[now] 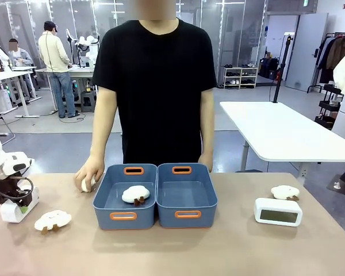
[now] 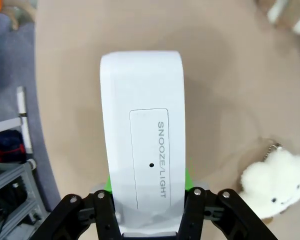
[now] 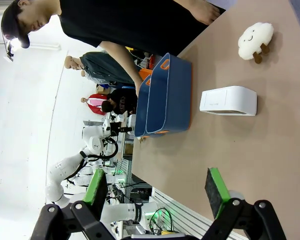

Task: Sort the digital clocks into the basket.
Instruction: Pick up the Digital clock from the table and place it into the empty Plastic storage basket.

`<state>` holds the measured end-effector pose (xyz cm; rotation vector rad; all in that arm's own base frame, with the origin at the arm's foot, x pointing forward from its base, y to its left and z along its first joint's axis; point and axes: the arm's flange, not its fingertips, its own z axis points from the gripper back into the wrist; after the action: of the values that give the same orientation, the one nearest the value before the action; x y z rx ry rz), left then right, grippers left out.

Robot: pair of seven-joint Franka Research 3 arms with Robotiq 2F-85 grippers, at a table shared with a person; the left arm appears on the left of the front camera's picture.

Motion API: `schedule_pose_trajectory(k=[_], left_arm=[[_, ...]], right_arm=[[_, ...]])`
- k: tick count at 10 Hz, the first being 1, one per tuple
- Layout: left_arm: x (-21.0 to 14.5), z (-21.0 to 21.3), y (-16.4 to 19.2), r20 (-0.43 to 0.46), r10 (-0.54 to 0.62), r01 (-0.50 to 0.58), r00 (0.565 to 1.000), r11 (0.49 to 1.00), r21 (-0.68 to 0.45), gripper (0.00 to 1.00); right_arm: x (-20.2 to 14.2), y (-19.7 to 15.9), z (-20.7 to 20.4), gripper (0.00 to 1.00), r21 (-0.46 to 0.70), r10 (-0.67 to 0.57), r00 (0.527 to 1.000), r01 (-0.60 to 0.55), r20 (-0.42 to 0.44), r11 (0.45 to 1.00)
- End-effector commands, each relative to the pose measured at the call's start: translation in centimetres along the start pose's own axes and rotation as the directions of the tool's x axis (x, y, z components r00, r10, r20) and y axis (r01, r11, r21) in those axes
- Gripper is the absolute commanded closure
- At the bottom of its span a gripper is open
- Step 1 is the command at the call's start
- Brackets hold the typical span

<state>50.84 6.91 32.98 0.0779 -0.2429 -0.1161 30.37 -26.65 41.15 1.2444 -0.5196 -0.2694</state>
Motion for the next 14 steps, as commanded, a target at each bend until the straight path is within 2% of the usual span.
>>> schedule_pose_trajectory(k=[1,14], left_arm=[[0.08,-0.14,0.04,-0.001,-0.001,0.001,1.0,1.0,0.004,1.0],[0.08,-0.14,0.04,-0.001,-0.001,0.001,1.0,1.0,0.004,1.0]], right_arm=[[0.05,0.21,0.04,0.0,0.012,0.011,1.0,-0.011,0.002,1.0],[0.05,0.21,0.04,0.0,0.012,0.011,1.0,-0.011,0.002,1.0]])
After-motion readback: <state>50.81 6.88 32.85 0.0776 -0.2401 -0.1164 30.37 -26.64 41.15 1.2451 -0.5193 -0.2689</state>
